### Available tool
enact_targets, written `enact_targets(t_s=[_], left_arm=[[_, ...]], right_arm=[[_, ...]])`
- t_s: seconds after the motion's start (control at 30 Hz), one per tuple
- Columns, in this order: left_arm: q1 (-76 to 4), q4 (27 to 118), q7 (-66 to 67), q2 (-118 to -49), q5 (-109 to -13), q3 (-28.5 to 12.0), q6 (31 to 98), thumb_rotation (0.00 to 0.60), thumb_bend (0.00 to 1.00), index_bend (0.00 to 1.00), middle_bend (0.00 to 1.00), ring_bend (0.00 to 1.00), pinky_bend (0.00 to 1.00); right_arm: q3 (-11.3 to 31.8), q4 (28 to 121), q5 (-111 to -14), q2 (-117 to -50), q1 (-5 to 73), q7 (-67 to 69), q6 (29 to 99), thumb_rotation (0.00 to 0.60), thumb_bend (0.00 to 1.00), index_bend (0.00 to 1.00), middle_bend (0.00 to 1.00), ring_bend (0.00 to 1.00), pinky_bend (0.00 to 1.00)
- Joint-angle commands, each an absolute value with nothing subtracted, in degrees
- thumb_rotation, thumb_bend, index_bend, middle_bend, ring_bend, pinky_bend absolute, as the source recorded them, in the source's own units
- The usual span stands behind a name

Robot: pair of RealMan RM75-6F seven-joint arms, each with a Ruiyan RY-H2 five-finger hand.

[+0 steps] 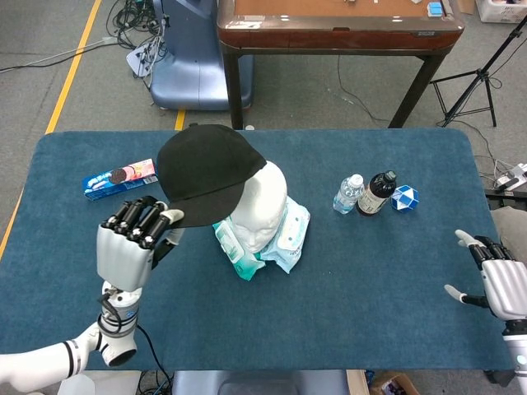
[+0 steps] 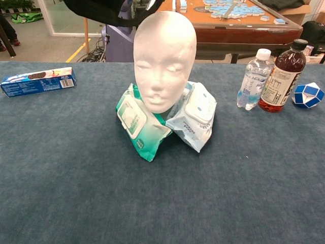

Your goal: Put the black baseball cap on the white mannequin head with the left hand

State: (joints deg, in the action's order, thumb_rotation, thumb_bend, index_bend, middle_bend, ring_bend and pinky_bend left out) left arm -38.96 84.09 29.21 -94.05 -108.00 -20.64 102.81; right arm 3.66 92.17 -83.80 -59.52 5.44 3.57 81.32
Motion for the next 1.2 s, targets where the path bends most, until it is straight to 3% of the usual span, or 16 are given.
enact_targets(t_s=[0.03, 0.43, 0.93, 1.0, 1.2], left_arm=[[-41.2, 82.0, 30.6, -97.2, -108.9, -20.2, 100.9, 0.6, 0.42, 0.79, 0.69, 0.5, 0.73], [-46.0, 75.5, 32.2, -104.3, -110.1, -18.7, 96.5, 0.6, 0.42, 0.79, 0.69, 0.5, 0.73], [-45.5, 68.6, 33.5, -108.9, -107.4, -14.8, 93.4, 0.6, 0.37, 0.75, 0.69, 0.5, 0.73], [-44.7, 68.5, 33.4, -109.3, -106.8, -13.8, 93.2, 0.6, 0.34, 0.7, 0.68, 0.49, 0.73], [-42.3, 70.9, 37.9, -108.3, -105.3, -11.6, 91.2, 0.6, 0.2, 0.43, 0.63, 0.46, 0.73]], right_arm=[[3.7, 92.1, -83.7, -59.4, 5.4, 3.9, 81.4, 0.6, 0.0, 0.15, 0.28, 0.17, 0.22], [3.9, 91.7, -83.4, -59.0, 5.3, 5.4, 81.2, 0.6, 0.0, 0.15, 0.28, 0.17, 0.22], [4.0, 91.5, -83.6, -58.8, 5.0, 6.3, 81.6, 0.6, 0.0, 0.15, 0.28, 0.17, 0.22], [4.0, 91.5, -83.5, -58.8, 5.0, 6.3, 81.5, 0.6, 0.0, 0.15, 0.28, 0.17, 0.22], [4.0, 91.6, -83.4, -58.9, 5.2, 5.9, 81.3, 0.6, 0.0, 0.15, 0.28, 0.17, 0.22]])
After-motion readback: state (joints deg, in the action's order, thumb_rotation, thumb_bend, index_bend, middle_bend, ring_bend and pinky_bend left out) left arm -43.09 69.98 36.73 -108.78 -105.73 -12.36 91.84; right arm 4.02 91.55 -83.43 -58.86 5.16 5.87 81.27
